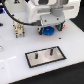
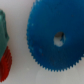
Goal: Insert the blue gear onto the right peg, followed by the red gear
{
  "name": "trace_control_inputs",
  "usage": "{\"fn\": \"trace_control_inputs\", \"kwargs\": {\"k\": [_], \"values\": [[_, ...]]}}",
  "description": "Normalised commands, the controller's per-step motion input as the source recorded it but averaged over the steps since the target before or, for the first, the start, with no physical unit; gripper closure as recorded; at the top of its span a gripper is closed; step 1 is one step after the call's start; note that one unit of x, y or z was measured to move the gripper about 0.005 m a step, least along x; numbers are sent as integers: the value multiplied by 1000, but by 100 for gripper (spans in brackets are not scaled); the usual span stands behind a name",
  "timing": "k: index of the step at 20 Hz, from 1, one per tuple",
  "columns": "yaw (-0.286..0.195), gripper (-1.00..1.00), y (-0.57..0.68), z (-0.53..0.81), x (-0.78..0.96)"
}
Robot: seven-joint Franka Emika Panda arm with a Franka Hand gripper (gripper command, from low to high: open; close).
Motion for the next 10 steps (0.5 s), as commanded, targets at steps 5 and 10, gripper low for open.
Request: {"fn": "trace_control_inputs", "kwargs": {"k": [5, 10], "values": [[0, 100, 2, -38, -261], [0, 100, 0, -3, -126]]}}
